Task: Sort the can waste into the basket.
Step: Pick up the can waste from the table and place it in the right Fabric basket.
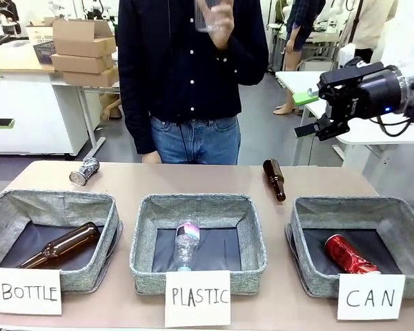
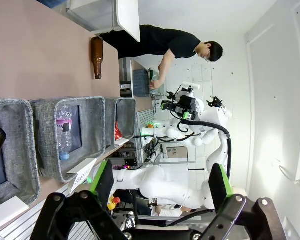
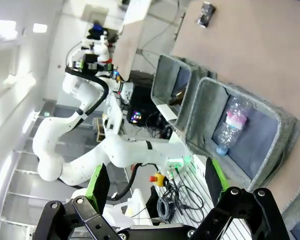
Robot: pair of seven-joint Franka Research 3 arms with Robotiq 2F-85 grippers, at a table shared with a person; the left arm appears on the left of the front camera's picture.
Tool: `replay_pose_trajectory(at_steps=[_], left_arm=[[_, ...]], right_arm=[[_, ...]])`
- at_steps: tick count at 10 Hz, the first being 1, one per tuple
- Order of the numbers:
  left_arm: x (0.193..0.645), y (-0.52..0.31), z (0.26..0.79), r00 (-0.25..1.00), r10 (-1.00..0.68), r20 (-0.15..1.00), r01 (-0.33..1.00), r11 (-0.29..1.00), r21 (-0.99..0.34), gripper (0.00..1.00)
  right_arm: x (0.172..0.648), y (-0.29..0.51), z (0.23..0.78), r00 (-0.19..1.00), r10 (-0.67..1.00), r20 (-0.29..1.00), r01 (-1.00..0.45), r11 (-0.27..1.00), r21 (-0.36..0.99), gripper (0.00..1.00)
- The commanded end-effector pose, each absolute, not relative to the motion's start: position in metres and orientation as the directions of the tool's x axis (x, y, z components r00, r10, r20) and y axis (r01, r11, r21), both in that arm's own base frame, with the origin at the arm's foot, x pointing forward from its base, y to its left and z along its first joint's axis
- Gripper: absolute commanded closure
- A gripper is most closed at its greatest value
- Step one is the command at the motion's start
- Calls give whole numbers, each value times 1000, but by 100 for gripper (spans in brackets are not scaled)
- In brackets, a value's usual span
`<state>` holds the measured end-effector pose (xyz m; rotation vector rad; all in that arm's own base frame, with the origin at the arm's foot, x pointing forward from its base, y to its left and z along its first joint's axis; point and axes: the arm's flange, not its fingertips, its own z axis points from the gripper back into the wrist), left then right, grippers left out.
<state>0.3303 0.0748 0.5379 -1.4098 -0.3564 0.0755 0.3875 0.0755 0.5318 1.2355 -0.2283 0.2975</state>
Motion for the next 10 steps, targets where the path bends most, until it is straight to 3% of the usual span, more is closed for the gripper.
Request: replay_pose_trajectory(at_steps=[1,10], left_arm=[[330,74,539,940,259,221,187,148,-971,0],[330,75,538,945,261,199,158,167,-973,0]], right_arm=[[390,71,537,943,105,315,-332,297,895,0],[390,71,537,943,105,315,-332,297,895,0]])
